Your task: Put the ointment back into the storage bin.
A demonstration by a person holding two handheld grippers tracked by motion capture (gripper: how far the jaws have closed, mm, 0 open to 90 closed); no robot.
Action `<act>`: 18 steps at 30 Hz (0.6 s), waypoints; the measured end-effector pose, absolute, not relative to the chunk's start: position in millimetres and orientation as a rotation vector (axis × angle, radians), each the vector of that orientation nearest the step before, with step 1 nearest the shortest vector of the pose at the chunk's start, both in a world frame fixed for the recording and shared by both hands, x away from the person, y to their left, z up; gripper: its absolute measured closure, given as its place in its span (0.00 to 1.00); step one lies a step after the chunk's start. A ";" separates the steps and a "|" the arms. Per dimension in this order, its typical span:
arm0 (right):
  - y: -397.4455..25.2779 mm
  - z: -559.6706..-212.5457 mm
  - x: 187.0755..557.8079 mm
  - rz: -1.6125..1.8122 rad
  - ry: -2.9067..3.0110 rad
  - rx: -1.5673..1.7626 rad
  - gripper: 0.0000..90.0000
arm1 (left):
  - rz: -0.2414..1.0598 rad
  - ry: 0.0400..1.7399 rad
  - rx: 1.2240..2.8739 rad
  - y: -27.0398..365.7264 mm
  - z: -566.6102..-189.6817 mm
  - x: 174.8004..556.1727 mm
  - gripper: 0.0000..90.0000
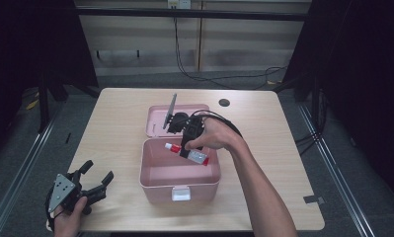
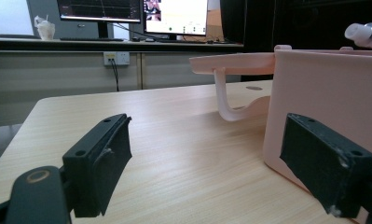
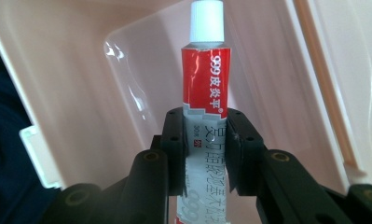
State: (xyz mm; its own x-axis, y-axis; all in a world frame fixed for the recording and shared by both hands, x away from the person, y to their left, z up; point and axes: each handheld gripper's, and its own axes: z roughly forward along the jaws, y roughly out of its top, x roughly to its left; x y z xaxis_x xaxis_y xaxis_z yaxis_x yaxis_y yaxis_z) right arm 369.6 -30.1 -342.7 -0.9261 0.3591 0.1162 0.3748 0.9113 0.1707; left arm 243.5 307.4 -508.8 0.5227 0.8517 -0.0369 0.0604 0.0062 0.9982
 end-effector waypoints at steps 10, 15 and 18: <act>-21.9 -361.4 373.2 -0.257 -3.030 -0.475 0.80 | 0.753 0.843 1.450 308.2 -508.6 243.7 0.18; -16.0 -373.9 374.3 -0.220 -3.044 -0.392 0.80 | 0.754 0.847 1.452 308.5 -508.6 243.9 0.18; -12.2 -379.7 374.0 -0.201 -3.044 -0.369 0.80 | 0.755 0.846 1.456 308.8 -508.5 243.9 0.18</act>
State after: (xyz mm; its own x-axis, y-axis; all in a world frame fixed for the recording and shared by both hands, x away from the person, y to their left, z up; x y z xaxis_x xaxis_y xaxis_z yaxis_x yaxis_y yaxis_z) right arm 374.0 -12.2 -379.7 -0.9688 0.2330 0.0841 0.2420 0.9627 0.1214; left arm 243.9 308.8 -508.5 0.5197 0.8538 -0.0306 0.0662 -0.0046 0.9978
